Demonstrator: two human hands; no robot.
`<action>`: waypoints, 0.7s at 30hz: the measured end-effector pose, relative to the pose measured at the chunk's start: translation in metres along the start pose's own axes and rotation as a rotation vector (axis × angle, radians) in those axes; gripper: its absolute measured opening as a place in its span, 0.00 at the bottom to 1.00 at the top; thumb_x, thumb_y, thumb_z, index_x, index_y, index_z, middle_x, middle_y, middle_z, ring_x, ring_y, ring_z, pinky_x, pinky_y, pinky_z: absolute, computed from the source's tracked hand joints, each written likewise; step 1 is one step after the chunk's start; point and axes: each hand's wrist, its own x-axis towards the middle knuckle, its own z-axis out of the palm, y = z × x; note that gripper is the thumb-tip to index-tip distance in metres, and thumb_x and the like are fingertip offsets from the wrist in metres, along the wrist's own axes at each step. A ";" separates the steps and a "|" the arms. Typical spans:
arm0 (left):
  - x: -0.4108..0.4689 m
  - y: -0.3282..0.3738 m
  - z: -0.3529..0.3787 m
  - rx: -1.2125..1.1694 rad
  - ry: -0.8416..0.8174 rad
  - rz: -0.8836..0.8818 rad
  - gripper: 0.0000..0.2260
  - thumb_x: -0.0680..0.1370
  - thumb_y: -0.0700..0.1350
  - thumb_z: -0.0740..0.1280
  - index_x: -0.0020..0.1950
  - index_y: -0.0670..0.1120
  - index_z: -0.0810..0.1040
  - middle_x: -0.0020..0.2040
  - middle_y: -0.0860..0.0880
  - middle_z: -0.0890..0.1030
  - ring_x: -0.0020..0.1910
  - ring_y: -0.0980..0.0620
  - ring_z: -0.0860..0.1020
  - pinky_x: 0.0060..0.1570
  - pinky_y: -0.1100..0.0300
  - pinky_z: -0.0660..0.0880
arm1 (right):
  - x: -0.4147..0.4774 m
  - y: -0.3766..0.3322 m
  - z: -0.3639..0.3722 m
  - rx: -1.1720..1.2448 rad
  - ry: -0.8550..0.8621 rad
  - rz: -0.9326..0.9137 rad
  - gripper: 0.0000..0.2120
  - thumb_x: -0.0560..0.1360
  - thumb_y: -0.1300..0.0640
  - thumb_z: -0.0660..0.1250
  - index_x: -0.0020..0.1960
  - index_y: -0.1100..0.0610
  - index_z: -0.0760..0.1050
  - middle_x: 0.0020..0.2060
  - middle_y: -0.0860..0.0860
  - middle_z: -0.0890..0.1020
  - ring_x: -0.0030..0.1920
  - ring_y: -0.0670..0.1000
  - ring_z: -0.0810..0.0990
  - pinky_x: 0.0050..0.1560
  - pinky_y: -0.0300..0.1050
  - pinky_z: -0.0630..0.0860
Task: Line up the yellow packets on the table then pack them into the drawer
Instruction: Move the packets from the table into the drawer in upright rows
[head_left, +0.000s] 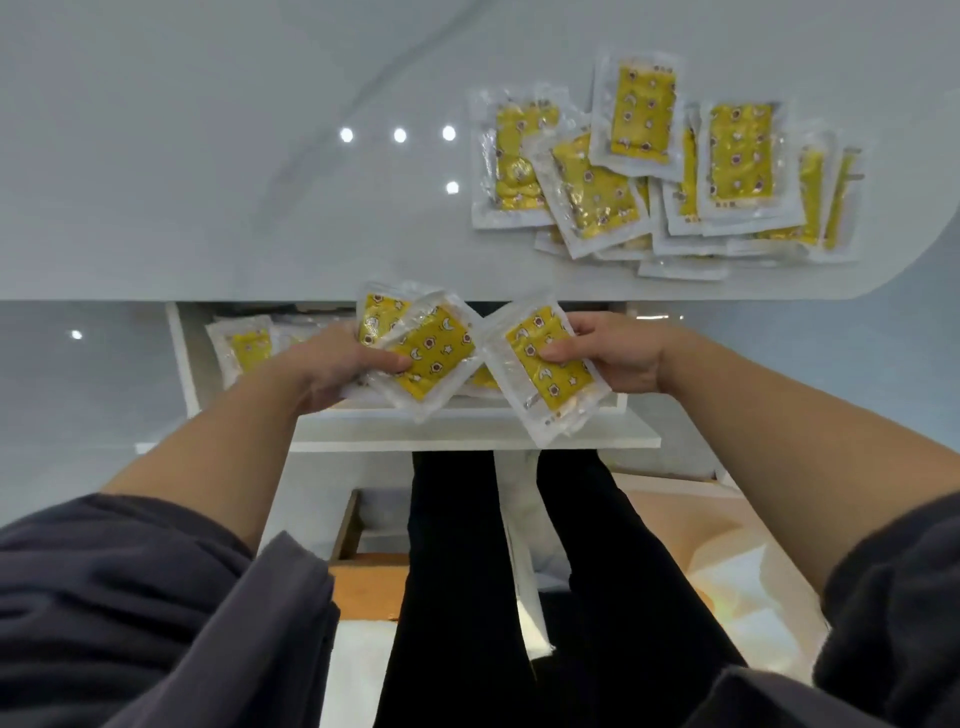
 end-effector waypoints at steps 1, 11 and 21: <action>0.004 -0.011 0.012 -0.007 0.022 -0.007 0.19 0.69 0.34 0.72 0.60 0.39 0.77 0.54 0.42 0.83 0.55 0.43 0.82 0.58 0.50 0.76 | 0.001 0.014 -0.011 0.006 0.062 0.006 0.20 0.70 0.65 0.67 0.62 0.59 0.75 0.53 0.57 0.84 0.51 0.55 0.84 0.50 0.53 0.82; 0.088 -0.083 0.073 -0.219 0.510 0.074 0.42 0.69 0.41 0.78 0.76 0.39 0.58 0.65 0.46 0.73 0.58 0.45 0.76 0.63 0.48 0.73 | 0.073 0.089 -0.054 0.042 0.576 -0.202 0.12 0.72 0.58 0.74 0.54 0.54 0.78 0.52 0.53 0.84 0.52 0.55 0.84 0.57 0.58 0.79; 0.115 -0.101 0.048 -0.285 0.636 0.091 0.54 0.49 0.58 0.79 0.73 0.47 0.66 0.66 0.47 0.76 0.61 0.44 0.77 0.60 0.42 0.74 | 0.124 0.092 -0.036 -0.462 0.698 -0.234 0.06 0.73 0.57 0.71 0.48 0.57 0.77 0.44 0.51 0.80 0.46 0.52 0.79 0.45 0.43 0.77</action>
